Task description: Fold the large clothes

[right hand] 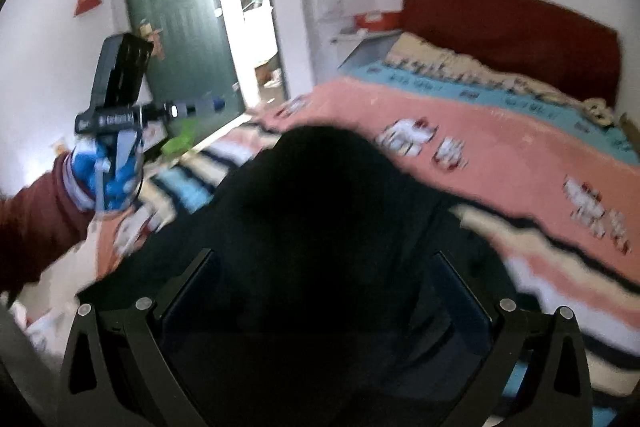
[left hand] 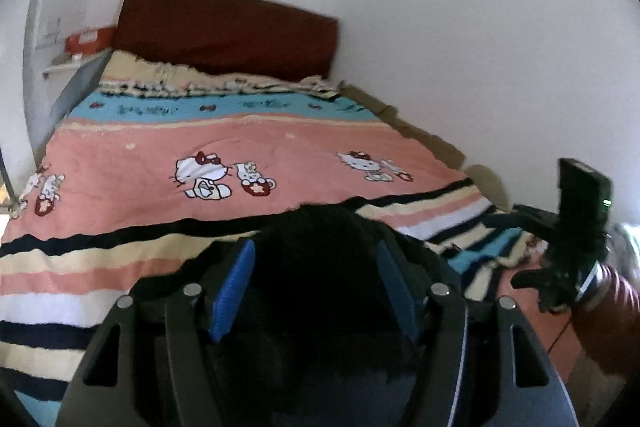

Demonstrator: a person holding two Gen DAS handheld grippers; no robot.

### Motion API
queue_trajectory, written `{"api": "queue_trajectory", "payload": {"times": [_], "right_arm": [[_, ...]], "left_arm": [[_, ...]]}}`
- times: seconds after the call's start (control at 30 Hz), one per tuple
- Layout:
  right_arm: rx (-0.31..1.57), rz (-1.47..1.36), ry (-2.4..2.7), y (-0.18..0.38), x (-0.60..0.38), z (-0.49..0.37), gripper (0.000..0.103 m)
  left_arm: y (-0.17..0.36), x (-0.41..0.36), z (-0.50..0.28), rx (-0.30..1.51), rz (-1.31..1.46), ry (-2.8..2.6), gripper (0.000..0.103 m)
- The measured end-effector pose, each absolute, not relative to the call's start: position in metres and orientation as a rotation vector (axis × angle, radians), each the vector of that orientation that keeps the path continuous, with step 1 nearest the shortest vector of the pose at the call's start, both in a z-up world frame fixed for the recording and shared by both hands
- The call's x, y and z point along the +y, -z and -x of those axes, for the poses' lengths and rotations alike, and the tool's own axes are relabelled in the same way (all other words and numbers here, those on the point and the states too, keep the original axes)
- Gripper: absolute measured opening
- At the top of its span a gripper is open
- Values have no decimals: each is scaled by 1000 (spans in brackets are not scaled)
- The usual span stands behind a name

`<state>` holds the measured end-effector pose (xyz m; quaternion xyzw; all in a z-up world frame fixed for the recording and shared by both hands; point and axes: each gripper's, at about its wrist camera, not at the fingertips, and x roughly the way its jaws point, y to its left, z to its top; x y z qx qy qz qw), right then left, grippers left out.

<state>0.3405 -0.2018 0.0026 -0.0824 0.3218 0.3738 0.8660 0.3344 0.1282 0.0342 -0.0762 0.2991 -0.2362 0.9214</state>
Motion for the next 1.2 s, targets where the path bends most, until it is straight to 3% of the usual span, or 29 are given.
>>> {"api": "queue_trajectory", "payload": {"times": [0.17, 0.33, 0.53, 0.8, 0.87, 1.2], "right_arm": [[678, 143, -731, -9, -175, -396, 102], [777, 109, -687, 33, -154, -435, 102], [962, 174, -771, 97, -150, -403, 102], [938, 308, -804, 108, -165, -309, 102], [943, 294, -788, 113, -171, -303, 103], [939, 277, -621, 151, -167, -365, 103]], "left_arm": [[-19, 91, -389, 662, 161, 479, 62], [35, 68, -406, 798, 118, 464, 62], [87, 68, -329, 855, 56, 487, 62], [99, 42, -232, 764, -36, 373, 64], [109, 34, -226, 734, -64, 307, 70], [154, 32, -318, 771, -56, 234, 75]]}}
